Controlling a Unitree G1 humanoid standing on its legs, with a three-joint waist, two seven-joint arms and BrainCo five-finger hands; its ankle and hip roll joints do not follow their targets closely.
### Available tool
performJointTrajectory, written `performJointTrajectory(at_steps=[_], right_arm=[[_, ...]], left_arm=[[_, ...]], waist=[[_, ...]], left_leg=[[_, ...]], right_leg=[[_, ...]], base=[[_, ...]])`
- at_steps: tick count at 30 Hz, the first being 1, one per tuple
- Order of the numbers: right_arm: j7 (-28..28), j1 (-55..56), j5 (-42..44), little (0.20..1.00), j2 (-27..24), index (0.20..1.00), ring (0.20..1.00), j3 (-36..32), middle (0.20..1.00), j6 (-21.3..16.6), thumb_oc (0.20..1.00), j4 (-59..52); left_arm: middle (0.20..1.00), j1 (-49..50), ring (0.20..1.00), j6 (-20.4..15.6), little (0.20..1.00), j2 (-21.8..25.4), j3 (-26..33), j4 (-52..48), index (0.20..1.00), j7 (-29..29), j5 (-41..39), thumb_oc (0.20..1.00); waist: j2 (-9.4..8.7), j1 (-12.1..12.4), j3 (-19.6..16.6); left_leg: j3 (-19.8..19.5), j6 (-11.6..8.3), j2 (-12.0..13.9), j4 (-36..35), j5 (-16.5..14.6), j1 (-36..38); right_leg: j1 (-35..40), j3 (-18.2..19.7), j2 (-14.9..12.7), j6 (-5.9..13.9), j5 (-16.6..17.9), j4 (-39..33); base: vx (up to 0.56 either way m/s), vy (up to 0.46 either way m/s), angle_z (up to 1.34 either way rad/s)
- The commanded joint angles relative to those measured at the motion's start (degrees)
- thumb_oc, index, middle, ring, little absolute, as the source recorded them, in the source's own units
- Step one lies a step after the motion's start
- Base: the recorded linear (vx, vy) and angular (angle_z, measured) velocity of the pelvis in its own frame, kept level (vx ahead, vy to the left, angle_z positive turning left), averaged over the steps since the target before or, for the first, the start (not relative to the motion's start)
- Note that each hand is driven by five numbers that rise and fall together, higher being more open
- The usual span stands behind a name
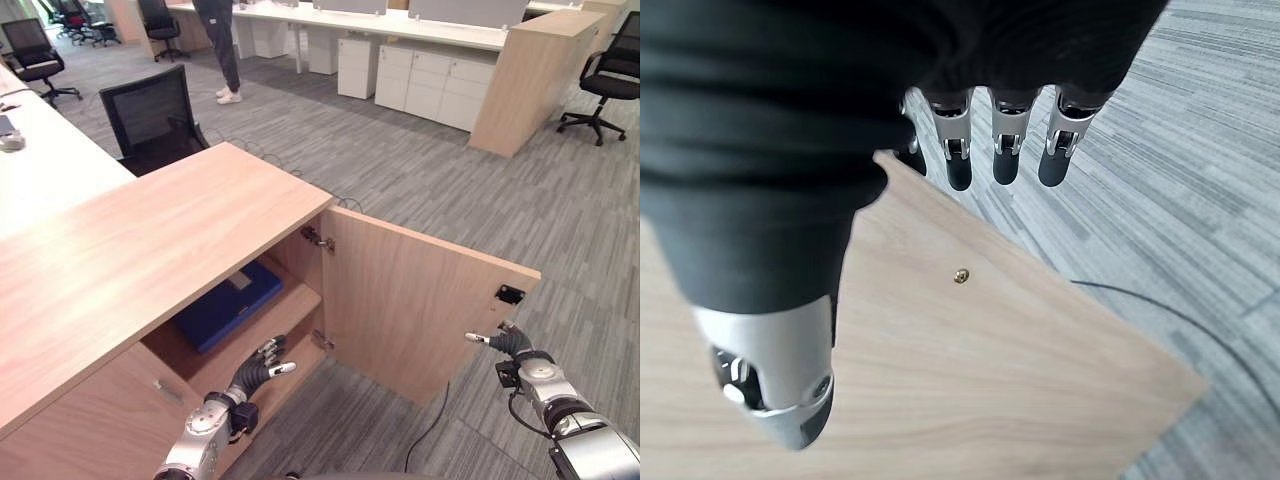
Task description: Put the empty folder in the office cabinet
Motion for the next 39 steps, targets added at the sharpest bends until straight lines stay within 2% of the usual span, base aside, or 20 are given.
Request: performJointTrajectory(at_steps=[1, 12, 17, 20, 23, 28, 32, 35, 36, 39], right_arm=[[0.9, -10.5, 1.6, 1.0, 1.5, 1.0, 1.0, 2.7, 1.0, -4.2, 1.0, 1.0], [0.5, -8.1, -0.3, 1.0, -2.5, 1.0, 1.0, 0.1, 1.0, -3.3, 1.0, 4.7], [-0.2, -8.6, 1.5, 1.0, -6.5, 1.0, 1.0, -2.6, 1.0, -3.4, 1.0, 5.9], [-0.1, -9.0, 4.4, 1.0, -6.8, 1.0, 1.0, -4.0, 1.0, -3.8, 1.0, 5.0], [0.8, -8.8, 6.0, 1.0, -5.6, 1.0, 1.0, -3.9, 1.0, -4.1, 1.0, 3.7], [1.8, -7.0, 10.1, 1.0, -0.3, 1.0, 1.0, -3.7, 1.0, -5.5, 1.0, -2.4], [1.8, -3.4, 10.3, 1.0, 4.0, 1.0, 1.0, -2.9, 1.0, -6.5, 1.0, -12.3], [2.0, 2.0, 8.7, 1.0, 7.0, 1.0, 1.0, -2.8, 1.0, -7.9, 1.0, -24.9], [2.6, 5.7, 8.0, 1.0, 8.5, 1.0, 1.0, -3.0, 1.0, -8.8, 1.0, -31.4], [3.3, 9.6, 7.2, 1.0, 8.9, 1.0, 1.0, -3.4, 1.0, -9.7, 1.0, -38.0]], left_arm=[[1.0, -3.7, 1.0, -1.8, 1.0, 1.6, -5.0, -0.6, 1.0, -1.6, 1.0, 1.0], [1.0, -3.3, 1.0, -1.5, 1.0, 1.6, -4.9, -0.1, 1.0, -2.3, 1.2, 1.0], [1.0, -3.2, 1.0, -1.2, 1.0, 2.1, -5.3, -1.3, 1.0, -3.0, 1.1, 1.0], [1.0, -3.5, 1.0, -1.2, 1.0, 2.3, -5.4, -1.2, 1.0, -3.2, 1.3, 1.0], [1.0, -3.6, 1.0, -1.4, 1.0, 2.2, -5.2, -0.7, 1.0, -2.9, 1.6, 1.0], [1.0, -3.6, 1.0, -1.7, 1.0, 1.7, -3.9, -0.1, 1.0, -1.6, 1.8, 1.0], [1.0, -2.5, 1.0, -1.7, 1.0, 1.5, -1.5, 0.3, 1.0, -0.3, 1.8, 1.0], [1.0, -1.9, 1.0, -1.7, 1.0, 0.8, 1.9, 0.8, 1.0, 1.3, 1.6, 1.0], [1.0, -1.9, 1.0, -2.0, 1.0, 0.3, 4.4, 1.2, 1.0, 2.6, 0.7, 1.0], [1.0, -3.4, 1.0, -2.1, 1.0, -0.4, 6.6, 1.9, 1.0, 4.0, -1.1, 1.0]], waist=[[-0.97, 3.5, -1.7], [-1.09, 3.2, -2.0], [-1.2, 2.8, -2.4], [-1.2, 2.8, -2.7], [-1.2, 2.7, -2.7], [-1.15, 1.8, -2.5], [-1.2, 0.6, -2.1], [-1.31, -0.1, -1.0], [-1.49, -0.4, -0.1], [-1.54, -0.3, 2.6]], left_leg=[[2.3, -3.6, 1.2, 0.7, 0.6, -2.1], [1.9, -3.63, 1.0, 0.7, 0.5, -1.8], [1.7, -3.68, 1.1, 0.7, 0.3, -1.6], [1.6, -3.75, 1.0, 0.7, 0.1, -1.4], [1.4, -3.8, 1.0, 0.7, 0.2, -1.5], [1.3, -3.93, 1.1, 0.7, 0.4, -1.9], [0.9, -4.23, 1.4, 0.7, 1.0, -2.9], [0.1, -4.65, 1.9, 0.7, 2.0, -4.6], [-1.3, -5.02, 2.3, 0.7, 2.4, -6.9], [-4.3, -5.84, 2.5, 0.7, 2.9, -10.4]], right_leg=[[0.7, 2.1, -1.4, 7.1, -1.8, 0.9], [1.6, 0.3, -1.3, 6.95, -2.2, 1.2], [1.7, 0.2, -1.3, 7.01, -2.5, 1.2], [1.9, 0.2, -1.2, 7.06, -2.6, 1.3], [1.9, 0.3, -1.1, 7.03, -2.7, 1.5], [1.5, 0.6, -0.8, 6.7, -2.9, 2.0], [0.9, 0.7, -0.4, 6.3, -3.1, 2.4], [0.1, 0.5, 0.0, 5.9, -3.2, 2.8], [-0.6, -0.3, 0.1, 5.69, -3.5, 3.0], [-1.1, -1.2, 0.6, 5.12, -5.2, 4.0]], base=[[0.02, 0.01, 0.19], [0.01, 0.005, 0.12], [0.0, -0.005, 0.03], [0.0, 0.0, 0.0], [0.0, 0.0, 0.0], [-0.03, -0.011, 0.0], [-0.05, -0.037, 0.0], [-0.09, -0.066, -0.01], [-0.17, -0.094, 0.09], [-0.16, -0.066, 0.4]])
